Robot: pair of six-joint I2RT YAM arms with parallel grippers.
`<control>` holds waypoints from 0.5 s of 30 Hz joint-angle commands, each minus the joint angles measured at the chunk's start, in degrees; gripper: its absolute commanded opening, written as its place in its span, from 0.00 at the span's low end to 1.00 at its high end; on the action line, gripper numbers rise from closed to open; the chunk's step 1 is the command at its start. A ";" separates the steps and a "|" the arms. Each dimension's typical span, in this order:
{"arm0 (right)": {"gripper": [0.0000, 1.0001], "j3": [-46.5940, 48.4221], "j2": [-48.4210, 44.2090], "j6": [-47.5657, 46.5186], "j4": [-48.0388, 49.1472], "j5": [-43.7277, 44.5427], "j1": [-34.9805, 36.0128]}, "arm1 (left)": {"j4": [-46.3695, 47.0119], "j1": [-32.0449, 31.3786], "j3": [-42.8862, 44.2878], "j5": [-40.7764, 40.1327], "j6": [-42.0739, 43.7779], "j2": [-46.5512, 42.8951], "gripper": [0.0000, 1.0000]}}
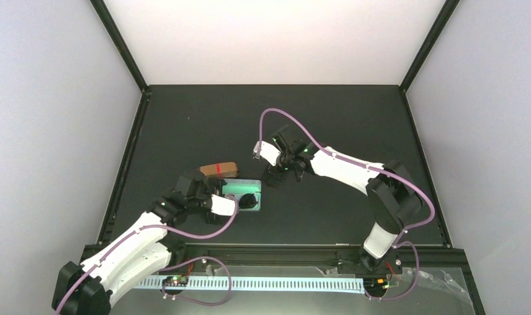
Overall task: Organize the sunglasses
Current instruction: Adjust the sunglasses in the sunglasses case.
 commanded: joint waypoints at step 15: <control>1.00 0.47 2.98 -0.38 -0.62 2.27 -0.20 | 10.98 -9.97 -6.86 -13.38 -0.16 -5.38 0.99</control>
